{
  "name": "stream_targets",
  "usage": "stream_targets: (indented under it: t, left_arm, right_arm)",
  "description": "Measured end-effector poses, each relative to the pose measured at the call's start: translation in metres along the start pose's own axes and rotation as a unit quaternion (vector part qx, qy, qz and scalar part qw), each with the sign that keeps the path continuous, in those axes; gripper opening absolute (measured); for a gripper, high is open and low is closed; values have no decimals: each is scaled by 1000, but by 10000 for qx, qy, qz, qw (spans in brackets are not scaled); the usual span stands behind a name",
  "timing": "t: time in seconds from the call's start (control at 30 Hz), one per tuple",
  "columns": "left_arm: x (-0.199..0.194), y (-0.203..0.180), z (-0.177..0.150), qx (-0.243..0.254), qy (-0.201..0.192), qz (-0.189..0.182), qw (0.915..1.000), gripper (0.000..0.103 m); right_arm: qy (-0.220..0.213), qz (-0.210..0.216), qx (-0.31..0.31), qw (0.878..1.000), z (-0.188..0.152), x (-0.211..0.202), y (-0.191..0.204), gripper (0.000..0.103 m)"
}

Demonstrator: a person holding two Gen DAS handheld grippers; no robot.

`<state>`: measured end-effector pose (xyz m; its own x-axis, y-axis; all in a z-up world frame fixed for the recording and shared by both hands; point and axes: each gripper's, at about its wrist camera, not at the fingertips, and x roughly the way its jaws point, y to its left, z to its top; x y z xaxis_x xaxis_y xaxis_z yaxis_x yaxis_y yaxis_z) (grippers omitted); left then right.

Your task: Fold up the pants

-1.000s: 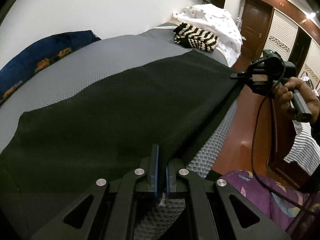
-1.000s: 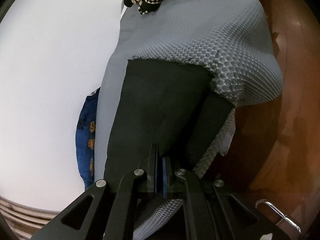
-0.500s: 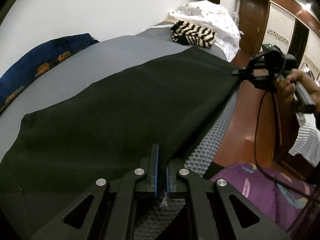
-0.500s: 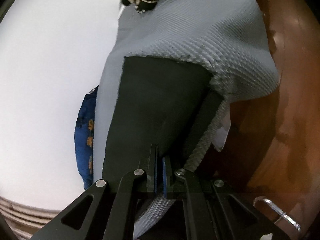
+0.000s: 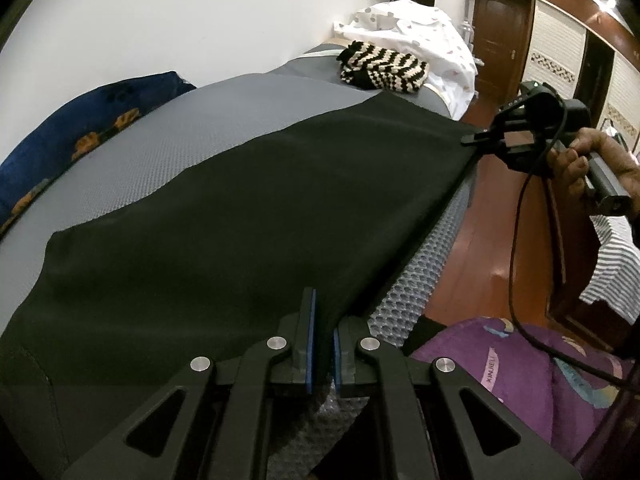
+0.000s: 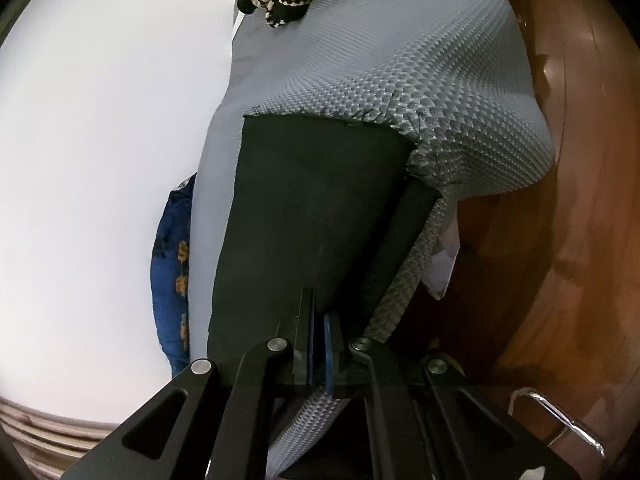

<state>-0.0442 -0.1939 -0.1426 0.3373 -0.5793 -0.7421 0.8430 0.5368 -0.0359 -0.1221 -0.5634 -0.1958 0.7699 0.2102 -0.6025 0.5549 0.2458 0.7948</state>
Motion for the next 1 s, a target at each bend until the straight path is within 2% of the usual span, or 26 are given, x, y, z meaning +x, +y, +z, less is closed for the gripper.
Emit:
stream_targets:
  t: [0.23, 0.3, 0.43, 0.47, 0.57, 0.63, 0.7, 0.77, 0.87, 0.93, 1.0]
  left_arm:
    - [-4, -2, -3, 40, 4, -28, 10000, 8]
    - [-8, -1, -5, -21, 31, -100, 9999, 18]
    - [-21, 4, -12, -281, -41, -324, 9991, 25]
    - [-26, 6, -15, -354, -56, -343, 9988, 30]
    - [-42, 11, -21, -536, -197, -86, 9983, 36]
    - [-56, 25, -26, -839, -327, 192, 9958, 40]
    - [-70, 46, -31, -1250, -480, 497, 9898, 46]
    - [-83, 75, -39, -1819, -658, 649, 9790, 46]
    - [-87, 96, -46, -2124, -662, 871, 9710, 46]
    - [-84, 103, -49, -2114, -620, 978, 9705, 46]
    - [-75, 104, -50, -1992, -476, 1122, 9724, 46]
  right_arm:
    - [2, -52, -13, 10000, 2, 1, 1, 3]
    - [3, -51, 23, 10000, 2, 2, 0, 3]
    - [38, -61, 43, 10000, 3, 2, 0, 4]
    - [47, -59, 70, 9999, 4, 2, 0, 4]
    - [5, -69, 32, 10000, 5, -3, 2, 10]
    - [-68, -142, 8, 9999, 7, -11, 3, 13]
    - [-162, -224, 32, 9996, 6, -22, 1, 19]
    - [-274, -330, 88, 9990, 6, -38, -1, 20]
    - [-462, -344, -184, 9982, -2, -59, 12, 20]
    - [-370, -23, -549, 9978, -11, -58, 36, 20]
    - [86, 726, -967, 9926, -28, -39, 68, 22]
